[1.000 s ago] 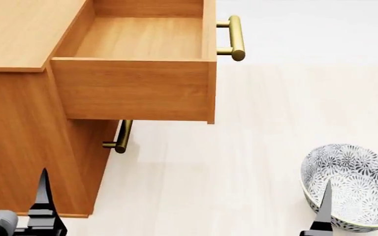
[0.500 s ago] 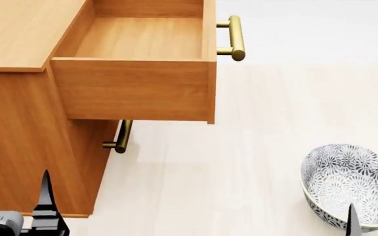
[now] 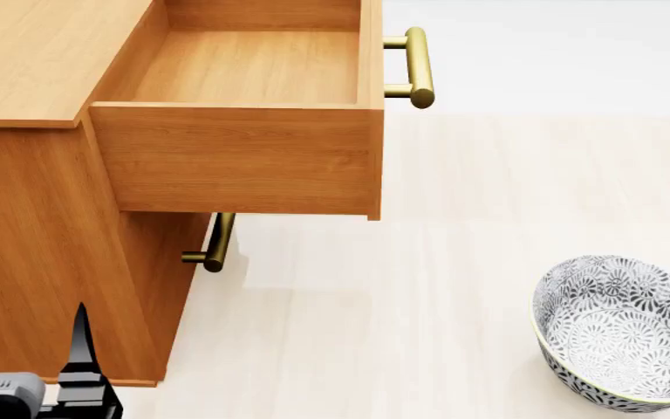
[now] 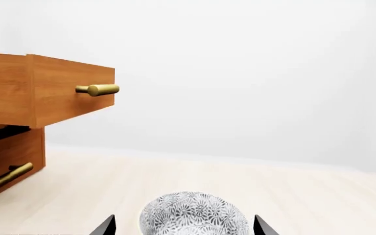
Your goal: Put the ketchup in the top drawer of the cabinet.
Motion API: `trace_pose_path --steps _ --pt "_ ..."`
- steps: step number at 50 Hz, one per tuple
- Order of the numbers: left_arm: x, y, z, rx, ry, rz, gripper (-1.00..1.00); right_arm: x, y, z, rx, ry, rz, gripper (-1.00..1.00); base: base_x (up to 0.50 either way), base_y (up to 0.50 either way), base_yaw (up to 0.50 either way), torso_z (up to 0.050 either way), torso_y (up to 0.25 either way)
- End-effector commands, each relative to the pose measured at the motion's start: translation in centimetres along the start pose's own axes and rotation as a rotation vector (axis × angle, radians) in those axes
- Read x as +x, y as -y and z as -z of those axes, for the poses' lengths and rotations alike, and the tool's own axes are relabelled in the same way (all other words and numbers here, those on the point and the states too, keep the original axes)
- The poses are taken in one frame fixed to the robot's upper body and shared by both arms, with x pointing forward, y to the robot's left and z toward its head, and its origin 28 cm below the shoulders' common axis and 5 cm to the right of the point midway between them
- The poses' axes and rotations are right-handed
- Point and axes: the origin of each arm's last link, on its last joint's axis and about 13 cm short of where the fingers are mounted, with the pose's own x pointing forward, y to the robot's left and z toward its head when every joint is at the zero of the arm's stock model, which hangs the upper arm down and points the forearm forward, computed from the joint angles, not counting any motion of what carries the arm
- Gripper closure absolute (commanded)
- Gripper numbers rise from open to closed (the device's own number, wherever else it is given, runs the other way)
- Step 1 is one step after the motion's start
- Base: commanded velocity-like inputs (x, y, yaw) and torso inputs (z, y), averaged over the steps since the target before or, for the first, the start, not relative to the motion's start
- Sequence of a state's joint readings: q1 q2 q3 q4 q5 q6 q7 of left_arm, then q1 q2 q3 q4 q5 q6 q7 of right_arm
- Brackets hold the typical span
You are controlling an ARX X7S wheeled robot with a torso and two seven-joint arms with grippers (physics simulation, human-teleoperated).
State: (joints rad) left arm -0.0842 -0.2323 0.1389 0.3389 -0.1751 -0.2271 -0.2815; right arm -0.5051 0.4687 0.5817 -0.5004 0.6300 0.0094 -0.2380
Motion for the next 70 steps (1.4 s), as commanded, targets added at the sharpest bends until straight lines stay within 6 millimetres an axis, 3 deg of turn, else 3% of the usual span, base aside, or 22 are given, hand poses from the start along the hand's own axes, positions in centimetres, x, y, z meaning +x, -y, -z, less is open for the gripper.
trace_pose_path --steps 1,20,46,70 --pt "0.1 0.0 0.4 -0.003 -0.008 -0.004 -1.0 -2.6 0.3 0.6 0.003 0.005 0.07 -1.0 0.0 0.0 0.0 0.0 0.0" --pt "0.3 -0.1 0.6 -0.008 -0.017 -0.002 -1.0 -4.8 0.1 3.4 0.041 -0.045 0.133 -1.0 0.0 0.0 0.0 0.0 0.0" --pt "0.5 -0.2 0.8 -0.009 -0.024 -0.009 -1.0 -4.3 -0.5 5.5 0.045 -0.088 0.147 -1.0 0.0 0.0 0.0 0.0 0.0" --pt "0.5 -0.3 1.1 -0.01 -0.028 -0.011 -1.0 -4.3 -0.4 6.2 0.045 -0.113 0.166 -1.0 0.0 0.0 0.0 0.0 0.0"
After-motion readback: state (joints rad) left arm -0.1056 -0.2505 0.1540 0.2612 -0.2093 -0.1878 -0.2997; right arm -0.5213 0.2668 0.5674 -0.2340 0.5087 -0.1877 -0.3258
